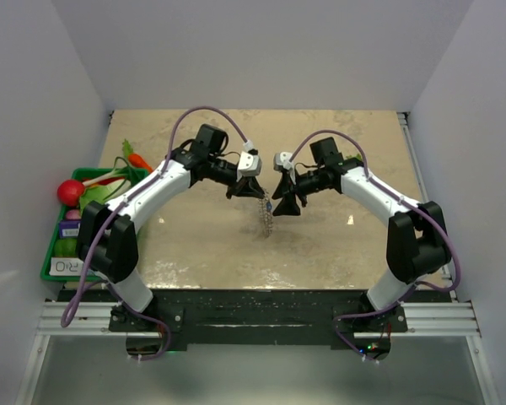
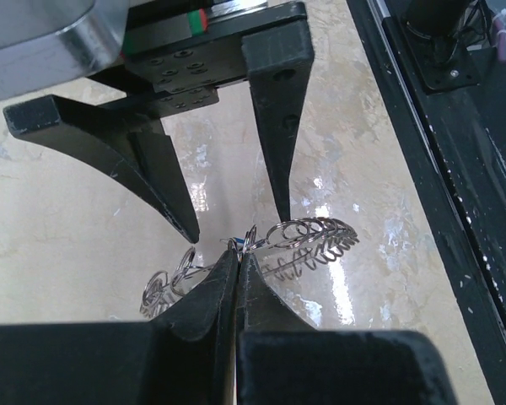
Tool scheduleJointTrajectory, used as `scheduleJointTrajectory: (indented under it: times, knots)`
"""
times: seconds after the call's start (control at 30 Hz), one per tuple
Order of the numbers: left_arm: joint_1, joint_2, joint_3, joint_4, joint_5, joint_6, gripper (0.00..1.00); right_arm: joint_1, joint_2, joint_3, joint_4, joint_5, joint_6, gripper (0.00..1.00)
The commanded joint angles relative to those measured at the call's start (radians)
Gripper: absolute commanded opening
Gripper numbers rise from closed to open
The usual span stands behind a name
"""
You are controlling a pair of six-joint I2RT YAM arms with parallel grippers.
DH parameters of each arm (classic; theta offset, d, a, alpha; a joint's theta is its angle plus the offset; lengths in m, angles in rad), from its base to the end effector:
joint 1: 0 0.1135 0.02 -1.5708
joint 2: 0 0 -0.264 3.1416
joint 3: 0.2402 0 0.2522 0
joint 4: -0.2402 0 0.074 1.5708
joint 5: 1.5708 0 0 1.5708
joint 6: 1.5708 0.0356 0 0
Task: Remove the keys from the keyring
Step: Pick up the key from the keyring.
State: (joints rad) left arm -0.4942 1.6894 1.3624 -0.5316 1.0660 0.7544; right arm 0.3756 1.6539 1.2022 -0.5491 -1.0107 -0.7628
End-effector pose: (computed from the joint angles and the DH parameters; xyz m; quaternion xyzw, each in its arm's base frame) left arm 0.3040 -0.1992 0.2847 0.6156 0.5514 -0.4333 0.3595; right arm 0.3040 0.1523 0.2454 -0.5672 0.6340 0.4086 0.3308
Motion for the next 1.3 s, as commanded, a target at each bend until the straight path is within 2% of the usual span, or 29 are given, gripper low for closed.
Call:
scheduleJointTrajectory:
  times: [0.0,0.13,0.3,0.4,0.6,0.77,0.87,1.0,1.27]
  knots:
    - [-0.004,-0.054,0.041,-0.024,0.064,0.069,0.0,0.002,-0.023,0.025,0.041,-0.062,0.043,0.62]
    - [-0.004,-0.06,0.038,-0.044,0.097,0.092,0.0,0.002,-0.057,-0.016,0.176,-0.043,0.14,0.61]
    - [-0.006,-0.069,0.017,-0.05,0.111,0.112,0.0,0.002,-0.074,-0.024,0.169,-0.084,0.142,0.61]
    - [-0.006,-0.074,0.007,-0.042,0.111,0.112,0.0,0.002,-0.068,-0.009,0.12,-0.114,0.102,0.6]
    - [-0.006,-0.068,0.007,-0.03,0.114,0.103,0.0,0.005,0.015,0.086,-0.168,-0.143,-0.099,0.55]
    - [-0.006,-0.068,0.01,-0.03,0.109,0.103,0.0,0.005,0.076,0.135,-0.284,-0.16,-0.211,0.52]
    - [-0.006,-0.068,0.01,-0.028,0.111,0.105,0.0,0.011,0.069,0.12,-0.229,-0.134,-0.156,0.51]
    - [-0.006,-0.068,0.009,-0.028,0.111,0.103,0.0,0.013,0.024,0.056,-0.054,-0.109,-0.021,0.52]
    - [-0.006,-0.071,0.004,-0.021,0.111,0.099,0.0,0.016,0.006,0.043,-0.055,-0.134,-0.033,0.54]
